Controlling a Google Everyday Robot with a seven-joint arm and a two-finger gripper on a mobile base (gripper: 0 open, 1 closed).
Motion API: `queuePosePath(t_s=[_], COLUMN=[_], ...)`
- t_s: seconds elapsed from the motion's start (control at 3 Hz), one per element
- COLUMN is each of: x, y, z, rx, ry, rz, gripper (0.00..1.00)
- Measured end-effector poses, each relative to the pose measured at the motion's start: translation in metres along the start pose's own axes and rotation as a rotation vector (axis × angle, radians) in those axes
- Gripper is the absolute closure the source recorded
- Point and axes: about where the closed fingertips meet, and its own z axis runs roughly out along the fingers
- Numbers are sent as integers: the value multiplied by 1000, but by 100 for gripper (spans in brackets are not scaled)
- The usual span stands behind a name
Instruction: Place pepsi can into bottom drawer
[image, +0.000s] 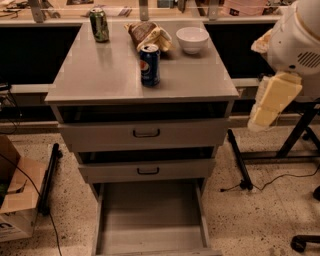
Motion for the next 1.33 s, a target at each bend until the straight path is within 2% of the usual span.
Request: queuePosePath(t_s=[0.33,0.67,1.0,1.33], x=[-27,-43,-46,-60], y=[-17,-40,-45,-55], z=[14,25,27,48], rx=[36,40,42,35], ry=[-40,-93,-105,-149], rz=[-47,-55,-49,-14], gripper=[0,0,0,0])
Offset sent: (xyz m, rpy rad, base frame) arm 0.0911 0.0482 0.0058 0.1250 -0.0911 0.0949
